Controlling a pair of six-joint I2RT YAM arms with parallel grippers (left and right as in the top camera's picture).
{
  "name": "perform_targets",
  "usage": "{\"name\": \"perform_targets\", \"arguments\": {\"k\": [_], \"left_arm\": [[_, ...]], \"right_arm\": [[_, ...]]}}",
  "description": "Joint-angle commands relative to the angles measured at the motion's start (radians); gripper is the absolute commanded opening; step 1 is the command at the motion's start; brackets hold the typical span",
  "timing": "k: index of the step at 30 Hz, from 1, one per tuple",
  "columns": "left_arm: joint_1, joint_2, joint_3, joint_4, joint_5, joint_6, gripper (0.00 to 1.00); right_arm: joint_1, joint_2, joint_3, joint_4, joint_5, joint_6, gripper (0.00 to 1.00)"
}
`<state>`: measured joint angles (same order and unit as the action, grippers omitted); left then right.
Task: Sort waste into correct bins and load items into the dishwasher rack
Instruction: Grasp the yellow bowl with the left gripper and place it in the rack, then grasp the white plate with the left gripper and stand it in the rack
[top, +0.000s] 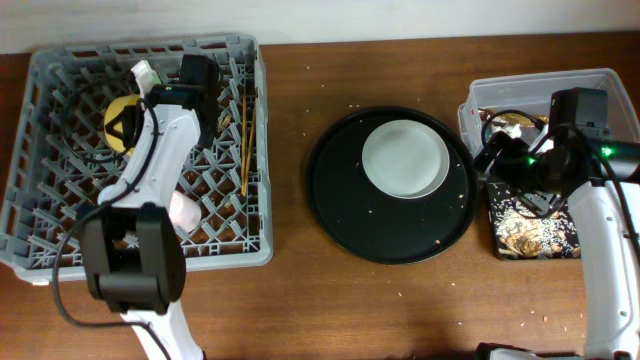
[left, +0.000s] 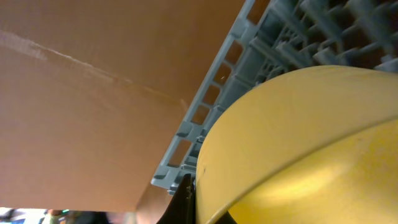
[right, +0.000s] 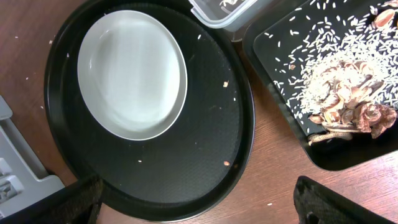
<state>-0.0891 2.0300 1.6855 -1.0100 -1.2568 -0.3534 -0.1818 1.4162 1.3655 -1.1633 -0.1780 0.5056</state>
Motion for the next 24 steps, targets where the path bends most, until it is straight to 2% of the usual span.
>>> {"name": "perform_targets", "arguments": {"k": [1, 8, 9, 10, 11, 12, 14, 17, 20, 22, 24], "left_arm": [[0.027, 0.087, -0.005, 0.000, -0.133, -0.016, 0.00], [0.024, 0.104, -0.005, -0.027, -0.070, -0.013, 0.00], [0.020, 0.104, -0.005, -0.037, -0.010, -0.013, 0.02], [0.018, 0.104, -0.005, -0.043, 0.096, -0.013, 0.17], [0.018, 0.104, -0.005, -0.052, 0.185, -0.013, 0.40], [0.016, 0.102, -0.004, -0.076, 0.222, -0.013, 0.43], [0.000, 0.082, 0.010, -0.131, 0.322, -0.013, 0.57], [-0.029, 0.022, 0.101, -0.223, 0.568, -0.013, 0.58], [-0.079, -0.052, 0.243, -0.286, 0.859, -0.006, 0.66], [-0.135, -0.081, 0.296, -0.252, 1.080, 0.010, 0.66], [-0.180, -0.080, 0.296, -0.205, 1.165, 0.010, 0.67]], "right_arm": [[-0.002, -0.016, 0.014, 0.000, 0.005, 0.008, 0.98], [-0.002, -0.016, 0.014, -0.004, 0.005, 0.008, 0.98], [-0.002, -0.016, 0.014, -0.004, 0.005, 0.008, 0.99], [-0.002, -0.016, 0.014, -0.004, 0.005, 0.008, 0.98], [-0.002, -0.016, 0.014, -0.004, 0.005, 0.008, 0.98], [-0.002, -0.016, 0.014, -0.005, 0.004, 0.008, 0.98], [-0.002, -0.016, 0.014, -0.005, -0.009, 0.008, 0.98], [-0.002, -0.016, 0.014, -0.004, -0.014, 0.008, 0.98], [-0.002, -0.016, 0.014, -0.005, -0.014, 0.008, 0.98], [-0.002, -0.016, 0.014, -0.004, -0.014, 0.008, 0.98], [-0.002, -0.015, 0.014, -0.004, -0.014, 0.008, 0.98]]}}
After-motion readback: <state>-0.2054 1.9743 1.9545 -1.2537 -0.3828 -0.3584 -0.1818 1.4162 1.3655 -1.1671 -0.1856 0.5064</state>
